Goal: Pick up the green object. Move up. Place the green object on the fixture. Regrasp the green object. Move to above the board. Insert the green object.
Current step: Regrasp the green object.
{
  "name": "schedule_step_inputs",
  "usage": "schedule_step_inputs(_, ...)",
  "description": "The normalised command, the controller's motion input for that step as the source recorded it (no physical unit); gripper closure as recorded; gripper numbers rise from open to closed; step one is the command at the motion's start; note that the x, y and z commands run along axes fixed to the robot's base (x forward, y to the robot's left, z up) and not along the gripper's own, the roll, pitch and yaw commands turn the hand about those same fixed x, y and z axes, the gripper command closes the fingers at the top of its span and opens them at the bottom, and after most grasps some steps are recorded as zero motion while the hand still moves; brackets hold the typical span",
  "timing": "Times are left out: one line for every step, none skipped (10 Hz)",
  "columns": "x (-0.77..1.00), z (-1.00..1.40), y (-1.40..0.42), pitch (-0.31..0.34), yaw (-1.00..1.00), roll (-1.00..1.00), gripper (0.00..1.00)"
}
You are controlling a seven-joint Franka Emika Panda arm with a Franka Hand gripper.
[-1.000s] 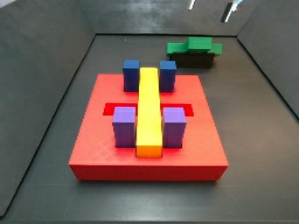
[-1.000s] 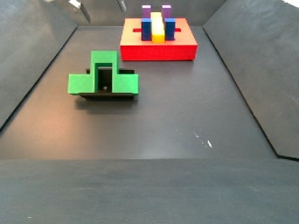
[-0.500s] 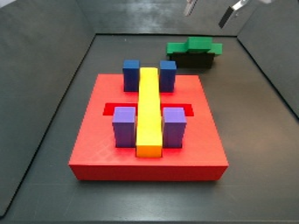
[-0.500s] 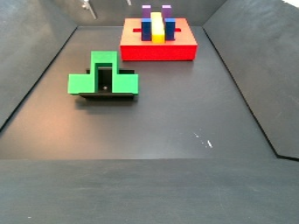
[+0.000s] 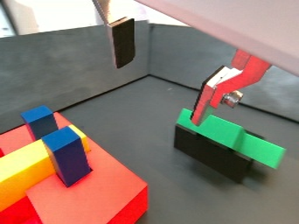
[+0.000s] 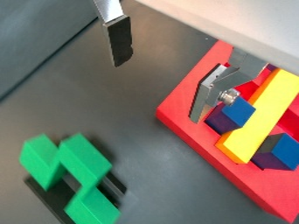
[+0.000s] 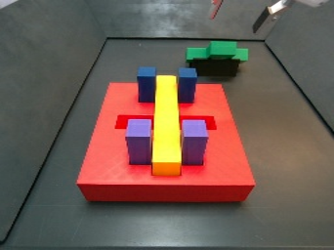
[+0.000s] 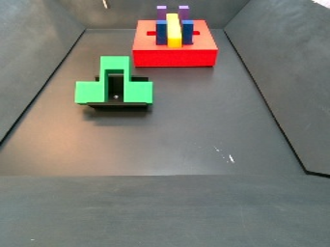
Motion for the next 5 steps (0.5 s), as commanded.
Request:
schedule_step_inputs(0.21, 0.06, -0.33, -0.074, -0.73, 0.09, 0.00)
schedule_step_inputs(0.20, 0.01, -0.31, -0.129, -0.74, 0.03, 0.00)
schedule_step_inputs(0.21, 0.00, -0.30, -0.203, -0.73, 0.08, 0.00)
schedule_step_inputs(0.39, -0.19, -0.19, -0.206, -0.63, 0.31, 0.00)
schedule_step_inputs(0.50, -0.29, -0.06, -0.086, -0.47, 0.47, 0.00)
